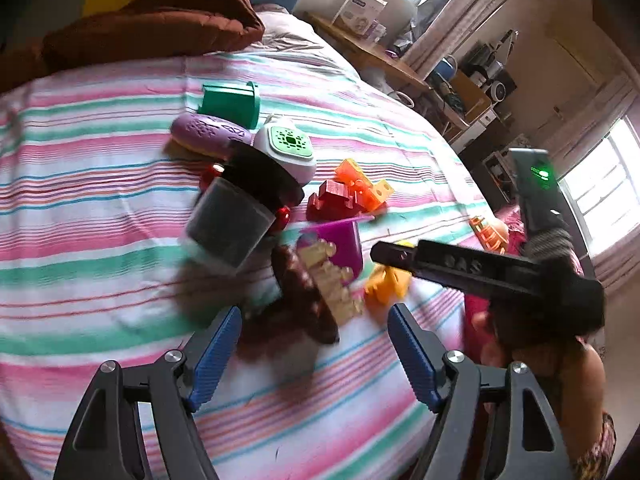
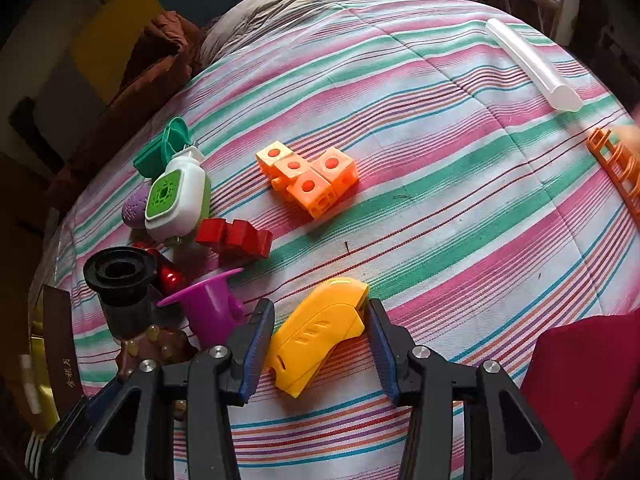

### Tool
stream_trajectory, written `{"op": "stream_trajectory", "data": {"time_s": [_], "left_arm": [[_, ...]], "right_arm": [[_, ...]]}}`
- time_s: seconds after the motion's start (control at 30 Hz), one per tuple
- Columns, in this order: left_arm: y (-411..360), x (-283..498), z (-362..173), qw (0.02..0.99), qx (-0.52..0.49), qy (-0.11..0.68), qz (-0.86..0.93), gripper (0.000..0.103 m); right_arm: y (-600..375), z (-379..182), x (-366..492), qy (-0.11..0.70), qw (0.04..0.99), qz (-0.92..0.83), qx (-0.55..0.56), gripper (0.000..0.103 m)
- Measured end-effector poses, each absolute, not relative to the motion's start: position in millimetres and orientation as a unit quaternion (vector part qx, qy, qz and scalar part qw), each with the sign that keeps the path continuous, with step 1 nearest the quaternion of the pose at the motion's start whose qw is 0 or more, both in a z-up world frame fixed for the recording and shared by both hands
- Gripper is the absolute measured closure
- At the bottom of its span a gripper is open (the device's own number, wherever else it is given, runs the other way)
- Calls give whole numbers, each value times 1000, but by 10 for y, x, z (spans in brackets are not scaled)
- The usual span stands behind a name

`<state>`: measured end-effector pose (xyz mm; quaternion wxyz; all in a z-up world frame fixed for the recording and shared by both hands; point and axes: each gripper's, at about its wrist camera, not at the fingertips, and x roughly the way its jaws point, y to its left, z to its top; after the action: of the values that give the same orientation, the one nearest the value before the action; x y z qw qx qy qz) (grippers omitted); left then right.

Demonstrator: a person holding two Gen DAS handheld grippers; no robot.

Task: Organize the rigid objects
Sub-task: 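Grasp the brown comb toy with left tool while right tool grasps yellow shoe piece, then carry the brown comb into the gold tray and open left tool while right tool carries yellow piece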

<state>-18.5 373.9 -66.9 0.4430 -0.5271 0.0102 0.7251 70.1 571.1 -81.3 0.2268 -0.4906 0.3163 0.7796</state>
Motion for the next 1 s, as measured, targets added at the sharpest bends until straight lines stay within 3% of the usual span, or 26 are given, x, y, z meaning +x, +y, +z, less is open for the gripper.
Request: {"op": "stream_trajectory", "data": {"time_s": [0.17, 0.23, 0.33, 0.4, 0.63, 0.8, 1.0], "left_arm": [[3867, -146, -745, 428, -494, 45, 756, 32], [3849, -156, -783, 444, -489, 29, 750, 40], [3799, -182, -817, 449, -495, 8, 744, 42], [3787, -161, -819, 460, -494, 13, 738, 48], [3503, -4, -777, 464, -465, 13, 754, 49], [3286, 136, -747, 463, -452, 19, 762, 50], [2904, 143, -664, 459, -452, -35, 764, 51]], "right_arm": [[5700, -818, 657, 313, 227, 779, -493, 55], [5706, -818, 653, 314, 227, 779, -493, 55], [5709, -818, 666, 313, 226, 779, -494, 55], [5710, -816, 671, 313, 225, 780, -494, 55], [5711, -806, 658, 302, 226, 784, -493, 69], [5691, -806, 636, 296, 229, 786, -491, 70], [5740, -796, 689, 308, 236, 786, -481, 70]]}}
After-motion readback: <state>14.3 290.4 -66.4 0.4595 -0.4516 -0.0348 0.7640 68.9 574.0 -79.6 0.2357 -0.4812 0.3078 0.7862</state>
